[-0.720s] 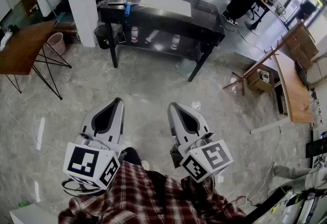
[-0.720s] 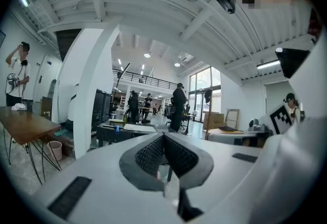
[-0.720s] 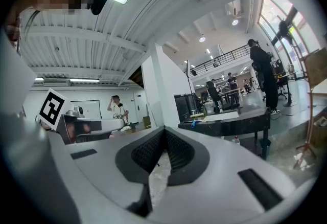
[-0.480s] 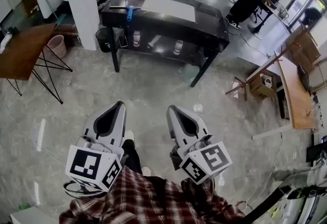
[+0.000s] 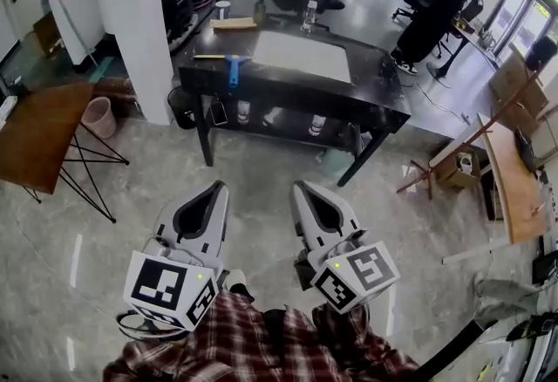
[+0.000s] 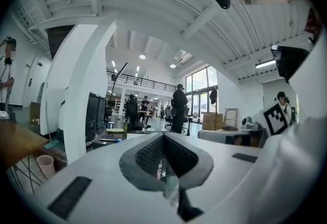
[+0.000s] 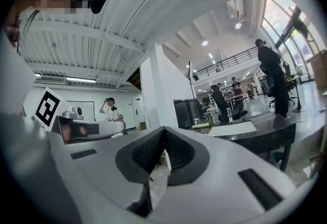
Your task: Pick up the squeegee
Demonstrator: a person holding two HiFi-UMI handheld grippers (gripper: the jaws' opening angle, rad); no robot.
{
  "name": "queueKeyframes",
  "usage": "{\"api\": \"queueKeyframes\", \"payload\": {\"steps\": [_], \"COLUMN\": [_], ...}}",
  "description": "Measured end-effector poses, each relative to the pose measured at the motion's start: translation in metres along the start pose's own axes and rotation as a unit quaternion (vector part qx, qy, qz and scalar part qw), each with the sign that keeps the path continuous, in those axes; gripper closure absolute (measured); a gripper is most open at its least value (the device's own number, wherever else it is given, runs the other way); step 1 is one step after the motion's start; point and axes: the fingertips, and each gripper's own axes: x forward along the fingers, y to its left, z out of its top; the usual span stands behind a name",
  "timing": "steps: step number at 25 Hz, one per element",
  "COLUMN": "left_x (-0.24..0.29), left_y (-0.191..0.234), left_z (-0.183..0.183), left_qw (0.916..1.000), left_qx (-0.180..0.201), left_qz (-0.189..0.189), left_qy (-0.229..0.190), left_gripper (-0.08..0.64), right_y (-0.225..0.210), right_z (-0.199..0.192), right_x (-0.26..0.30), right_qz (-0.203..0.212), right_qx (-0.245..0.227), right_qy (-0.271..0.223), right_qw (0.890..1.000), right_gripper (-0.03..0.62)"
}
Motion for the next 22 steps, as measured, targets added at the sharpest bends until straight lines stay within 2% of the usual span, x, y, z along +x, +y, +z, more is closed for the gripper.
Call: {"api": "queueKeyframes", "payload": {"steps": [4, 11, 17, 22], "left_x": [0.022, 0.059, 0.119, 0.186], "left_y": [0.043, 0.102, 0.145, 0.172], "left_z": [0.005, -0.013, -0.008, -0.003], "left_qw": [1.0, 0.9994, 0.9991, 0.9992], "left_qx": [-0.004, -0.023, -0.028, -0.021], "left_qz": [-0.002, 0.006, 0.014, 0.019], "left_qy": [0.005, 0.026, 0.029, 0.029], "left_gripper": [0.549, 0.549, 0.549, 0.549], "right_y": [-0.005, -0.031, -0.07, -0.121], "right_z": [0.003, -0.018, -0.014, -0.002], "right_x": [0.042, 0.099, 0.167, 0.226], "right_qz": [-0.01, -0.025, -0.016, -0.003], "right_qx": [-0.002, 0.013, 0.019, 0.02], "right_qy": [0.002, 0.027, 0.036, 0.031], "right_qw": [1.0, 0.999, 0.999, 0.999], "right_gripper": [0.581, 0.581, 0.581, 0.581]}}
